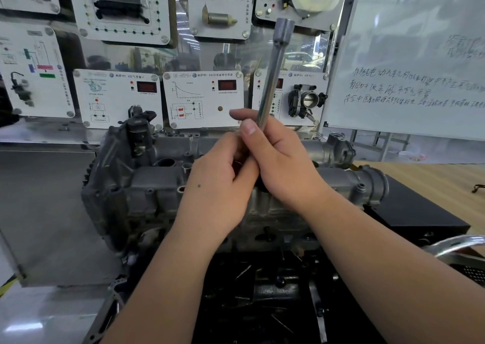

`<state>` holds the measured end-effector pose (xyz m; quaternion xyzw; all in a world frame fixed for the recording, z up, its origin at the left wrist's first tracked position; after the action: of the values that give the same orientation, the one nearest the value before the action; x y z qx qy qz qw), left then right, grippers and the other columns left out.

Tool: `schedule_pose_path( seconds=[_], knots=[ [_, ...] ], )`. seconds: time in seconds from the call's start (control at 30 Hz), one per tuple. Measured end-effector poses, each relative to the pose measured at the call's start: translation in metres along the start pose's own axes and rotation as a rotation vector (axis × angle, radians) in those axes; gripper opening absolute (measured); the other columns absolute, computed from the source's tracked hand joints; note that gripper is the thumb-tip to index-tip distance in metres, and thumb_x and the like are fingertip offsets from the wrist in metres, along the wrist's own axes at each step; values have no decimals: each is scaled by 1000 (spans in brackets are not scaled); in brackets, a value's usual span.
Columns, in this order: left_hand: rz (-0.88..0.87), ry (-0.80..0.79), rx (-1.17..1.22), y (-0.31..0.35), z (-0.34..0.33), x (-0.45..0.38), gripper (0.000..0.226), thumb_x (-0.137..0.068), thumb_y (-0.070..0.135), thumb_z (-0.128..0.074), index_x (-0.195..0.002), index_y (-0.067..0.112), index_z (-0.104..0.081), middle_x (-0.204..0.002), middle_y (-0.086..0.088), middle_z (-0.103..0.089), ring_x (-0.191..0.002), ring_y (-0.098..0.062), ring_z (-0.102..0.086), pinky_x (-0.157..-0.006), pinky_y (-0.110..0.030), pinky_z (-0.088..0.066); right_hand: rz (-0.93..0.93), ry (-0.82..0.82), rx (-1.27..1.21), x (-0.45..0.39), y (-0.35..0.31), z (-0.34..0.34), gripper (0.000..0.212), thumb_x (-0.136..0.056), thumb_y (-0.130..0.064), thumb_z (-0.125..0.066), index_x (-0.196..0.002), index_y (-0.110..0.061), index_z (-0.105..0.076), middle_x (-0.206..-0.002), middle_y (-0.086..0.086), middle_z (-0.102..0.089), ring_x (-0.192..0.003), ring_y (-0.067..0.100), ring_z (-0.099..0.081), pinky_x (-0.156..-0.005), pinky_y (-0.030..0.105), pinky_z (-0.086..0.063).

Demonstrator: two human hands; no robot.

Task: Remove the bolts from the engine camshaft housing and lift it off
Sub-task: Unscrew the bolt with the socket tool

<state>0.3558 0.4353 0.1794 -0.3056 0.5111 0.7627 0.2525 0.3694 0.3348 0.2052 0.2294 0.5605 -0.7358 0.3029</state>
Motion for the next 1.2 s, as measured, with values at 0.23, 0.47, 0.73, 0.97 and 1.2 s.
schedule_pose_path(
  seconds=[0.23, 0.47, 0.73, 0.97, 1.2],
  knots=[
    [-9, -86, 60, 0, 1, -1, 21, -102, 38, -43, -105, 36, -63, -93, 20, -70, -84, -1, -65, -67, -17, -46, -57, -91, 38, -2, 3, -4, 33, -108, -32, -38, -135, -28, -58, -120, -6, -69, -118, 1, -59, -101, 18, -45],
    [57, 12, 75, -7, 4, -2, 13, -97, 45, -55, -102, 34, -61, -91, 16, -70, -83, -5, -67, -73, -36, -53, -14, -102, -17, -2, 2, -8, 27, -102, -37, -45, -126, -37, -58, -91, -33, -64, -101, -7, -60, -92, 17, -45],
    [1, -96, 87, 0, -5, -2, 22, -108, 28, -43, -109, 42, -61, -95, 30, -68, -91, 9, -64, -73, -7, -44, -21, -62, -64, -5, 6, -3, 24, -99, -34, -48, -112, -31, -68, -111, -14, -72, -113, 7, -65, -104, 35, -50],
    [20, -2, 51, -1, 1, -4, 12, -102, 41, -53, -104, 37, -65, -94, 23, -70, -86, 1, -66, -66, -19, -47, -35, -49, -144, -4, 6, -3, 25, -99, -39, -47, -113, -34, -67, -91, -15, -71, -98, 7, -66, -93, 32, -53],
    [7, -29, 25, 2, -10, -3, 19, -107, 37, -44, -111, 33, -62, -94, 15, -69, -86, -1, -65, -72, -25, -51, 38, 53, -113, -2, 3, 6, 18, -101, -30, -49, -103, -29, -67, -107, 2, -74, -102, 17, -68, -93, 41, -57]
  ],
)
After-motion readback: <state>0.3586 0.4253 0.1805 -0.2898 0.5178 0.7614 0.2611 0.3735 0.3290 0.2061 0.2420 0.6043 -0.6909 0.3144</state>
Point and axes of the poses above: each hand's wrist, its own x-axis away from the middle knuckle, its own z-axis out of the back of the hand, y = z × x, the point moved 9 cm from there along -x, towards the middle knuckle
